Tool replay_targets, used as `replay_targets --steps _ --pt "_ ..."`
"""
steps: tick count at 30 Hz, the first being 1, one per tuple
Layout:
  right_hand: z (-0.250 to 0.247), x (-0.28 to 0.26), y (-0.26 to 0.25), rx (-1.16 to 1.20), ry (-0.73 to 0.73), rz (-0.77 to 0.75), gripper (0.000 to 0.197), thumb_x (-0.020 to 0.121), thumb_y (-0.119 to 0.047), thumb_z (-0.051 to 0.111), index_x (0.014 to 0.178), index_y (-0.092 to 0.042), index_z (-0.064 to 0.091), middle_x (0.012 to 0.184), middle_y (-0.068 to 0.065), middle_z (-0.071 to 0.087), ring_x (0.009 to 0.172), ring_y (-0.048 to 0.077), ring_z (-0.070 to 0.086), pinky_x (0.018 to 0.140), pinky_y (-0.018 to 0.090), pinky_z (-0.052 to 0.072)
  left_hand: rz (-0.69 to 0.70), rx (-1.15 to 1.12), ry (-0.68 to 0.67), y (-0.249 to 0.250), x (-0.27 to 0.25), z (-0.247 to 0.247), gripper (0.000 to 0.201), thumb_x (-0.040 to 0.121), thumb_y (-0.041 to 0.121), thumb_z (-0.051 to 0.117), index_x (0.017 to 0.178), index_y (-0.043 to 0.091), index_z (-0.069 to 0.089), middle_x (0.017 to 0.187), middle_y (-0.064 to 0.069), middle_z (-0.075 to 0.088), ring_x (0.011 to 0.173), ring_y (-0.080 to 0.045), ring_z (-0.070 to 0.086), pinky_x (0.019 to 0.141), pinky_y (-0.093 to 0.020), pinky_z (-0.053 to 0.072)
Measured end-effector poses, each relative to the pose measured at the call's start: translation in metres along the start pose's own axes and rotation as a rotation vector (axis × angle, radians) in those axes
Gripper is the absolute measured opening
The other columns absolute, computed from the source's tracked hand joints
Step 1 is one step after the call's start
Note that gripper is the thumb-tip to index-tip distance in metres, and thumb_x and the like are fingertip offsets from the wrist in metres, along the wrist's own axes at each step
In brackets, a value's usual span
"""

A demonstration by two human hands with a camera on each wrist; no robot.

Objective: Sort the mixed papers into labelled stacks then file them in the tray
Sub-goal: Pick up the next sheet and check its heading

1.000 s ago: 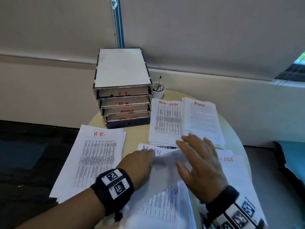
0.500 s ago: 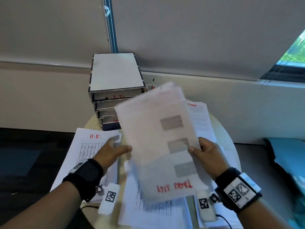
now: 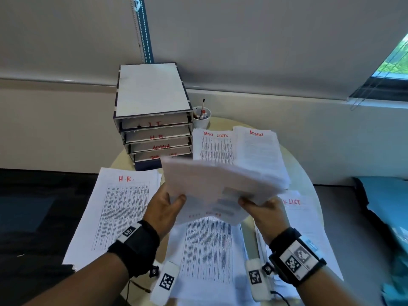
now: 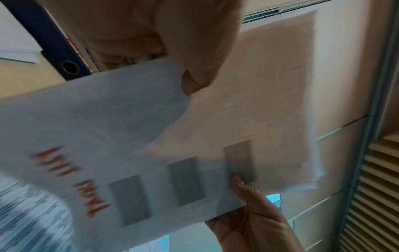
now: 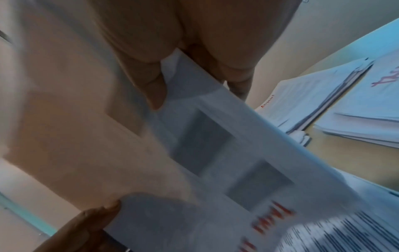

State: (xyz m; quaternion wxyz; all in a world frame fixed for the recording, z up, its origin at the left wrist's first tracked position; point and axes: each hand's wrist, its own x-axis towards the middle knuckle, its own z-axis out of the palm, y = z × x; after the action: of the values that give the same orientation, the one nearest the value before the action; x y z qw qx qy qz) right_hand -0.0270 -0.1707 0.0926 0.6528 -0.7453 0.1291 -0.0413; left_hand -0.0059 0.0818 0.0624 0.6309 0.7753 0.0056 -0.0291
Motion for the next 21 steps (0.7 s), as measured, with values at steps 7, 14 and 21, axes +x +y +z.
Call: replay_targets --steps 7,14,21 --pt "0.002 -0.002 0.011 -0.148 -0.016 -0.004 0.027 0.084 0.002 0.072 0.085 -0.025 0.073 0.077 -0.009 0.075 0.076 0.012 0.069 0.067 0.024 0.053 -0.119 0.083 -0.117 -0.034 0.001 0.002 0.023 0.099 0.012 0.054 0.119 0.021 0.058 0.11 0.005 0.068 0.108 -0.017 0.063 0.083 -0.024 0.053" --pt "-0.018 -0.001 -0.033 -0.464 0.263 -0.355 0.066 0.077 -0.013 0.083 0.133 -0.024 0.051 0.136 0.002 0.055 0.122 0.018 0.055 0.097 0.03 0.048 0.096 0.358 -0.106 0.012 0.004 -0.007 0.016 0.1 0.036 0.048 0.09 0.028 0.059 0.082 0.01 0.065 0.073 -0.004 0.062 0.06 -0.023 0.05" --pt "-0.006 -0.03 -0.087 -1.255 -0.156 -0.937 0.037 0.072 -0.028 0.076 0.107 -0.026 0.064 0.103 -0.003 0.067 0.098 0.023 0.064 0.093 0.049 0.047 0.633 1.022 -0.319 0.076 0.008 0.022 0.023 0.083 0.031 0.03 0.079 0.023 0.051 0.074 0.004 0.052 0.069 -0.019 0.049 0.06 -0.032 0.039"
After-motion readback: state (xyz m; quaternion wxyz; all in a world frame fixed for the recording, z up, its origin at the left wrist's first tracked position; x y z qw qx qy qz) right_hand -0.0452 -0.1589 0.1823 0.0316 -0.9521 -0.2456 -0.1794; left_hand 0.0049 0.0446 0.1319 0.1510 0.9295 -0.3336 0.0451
